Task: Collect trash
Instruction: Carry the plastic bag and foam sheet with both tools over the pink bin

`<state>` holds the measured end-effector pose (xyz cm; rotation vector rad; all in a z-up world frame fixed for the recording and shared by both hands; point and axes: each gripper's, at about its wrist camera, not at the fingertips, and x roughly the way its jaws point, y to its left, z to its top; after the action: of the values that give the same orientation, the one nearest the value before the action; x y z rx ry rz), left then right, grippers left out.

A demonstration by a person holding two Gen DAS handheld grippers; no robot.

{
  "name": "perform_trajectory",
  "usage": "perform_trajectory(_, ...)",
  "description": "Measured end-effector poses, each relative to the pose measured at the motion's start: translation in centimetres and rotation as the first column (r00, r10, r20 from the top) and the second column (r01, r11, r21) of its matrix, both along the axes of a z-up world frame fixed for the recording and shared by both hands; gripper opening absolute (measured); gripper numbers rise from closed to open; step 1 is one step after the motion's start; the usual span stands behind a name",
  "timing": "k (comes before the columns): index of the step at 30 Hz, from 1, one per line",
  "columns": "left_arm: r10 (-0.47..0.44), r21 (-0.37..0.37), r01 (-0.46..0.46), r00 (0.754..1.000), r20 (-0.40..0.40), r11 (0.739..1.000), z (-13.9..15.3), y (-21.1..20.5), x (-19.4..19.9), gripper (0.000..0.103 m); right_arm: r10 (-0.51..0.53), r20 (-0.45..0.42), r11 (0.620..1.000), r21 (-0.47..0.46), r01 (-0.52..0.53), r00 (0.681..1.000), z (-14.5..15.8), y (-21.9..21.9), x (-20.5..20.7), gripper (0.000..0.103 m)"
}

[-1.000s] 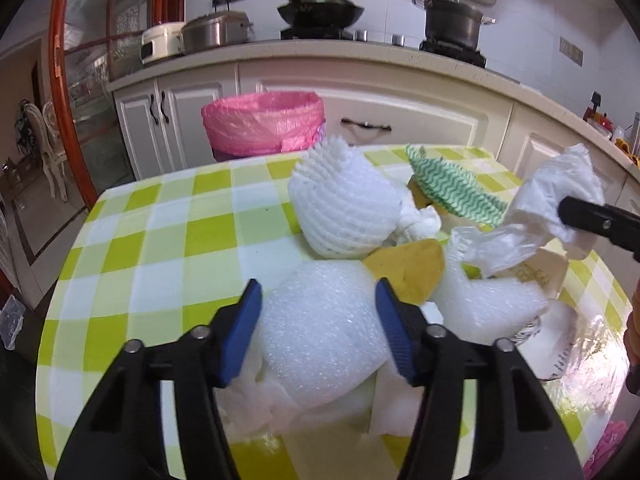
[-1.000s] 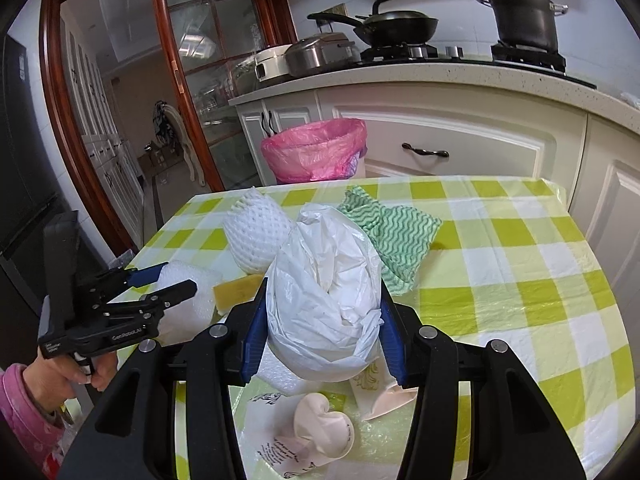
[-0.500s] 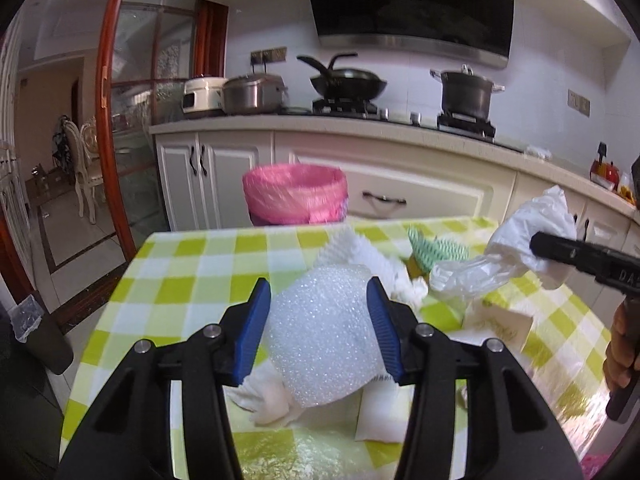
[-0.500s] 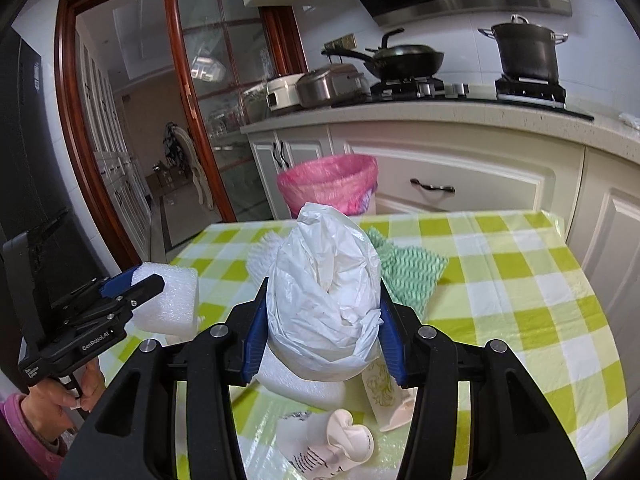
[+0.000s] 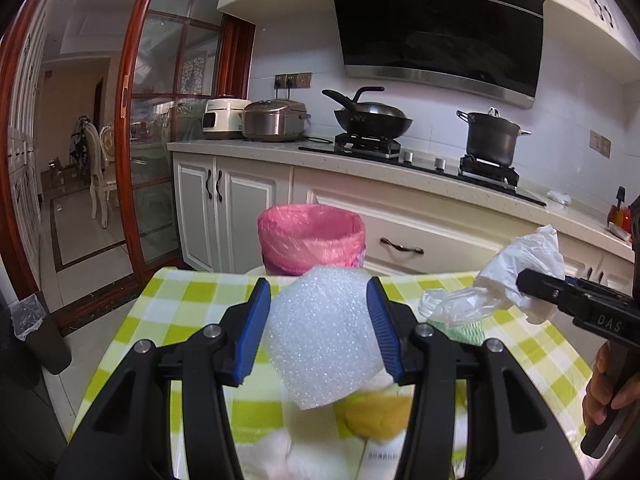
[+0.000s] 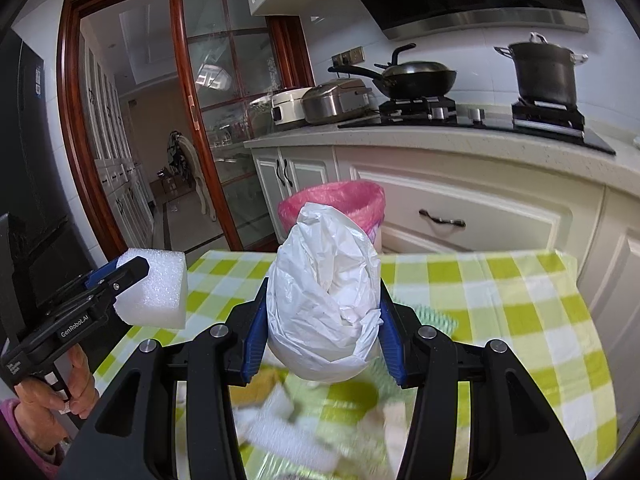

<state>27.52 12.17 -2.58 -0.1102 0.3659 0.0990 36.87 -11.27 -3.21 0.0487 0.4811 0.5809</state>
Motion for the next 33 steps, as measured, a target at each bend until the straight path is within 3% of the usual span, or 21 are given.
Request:
perform_trajectory(13, 0.031, -0.042, -0.03, 0.999, 0.019, 0.999, 2.7, 2.7, 9.9, 0.048, 0.006, 0.038, 1.0, 0.008, -0.006, 0.999, 2.6, 3.0, 10.0, 0.047)
perform_trajectory(25, 0.029, -0.046, -0.029, 0.999, -0.014, 0.999, 4.6, 5.5, 24.2, 0.044, 0.018, -0.025, 1.0, 0.008, -0.018, 1.0, 2.7, 7.1, 22.2, 0.048)
perform_trajectory(29, 0.02, -0.053, -0.022, 0.999, -0.036, 0.998, 4.1, 6.5, 28.7, 0.044, 0.02, -0.04, 1.0, -0.013, -0.02, 0.999, 2.2, 8.8, 26.2, 0.048)
perform_trajectory(33, 0.051, -0.092, -0.056, 0.997, -0.058, 0.994, 2.5, 8.3, 31.5, 0.044, 0.018, -0.088, 0.999, 0.032, -0.015, 0.996, 1.3, 9.3, 28.4, 0.048)
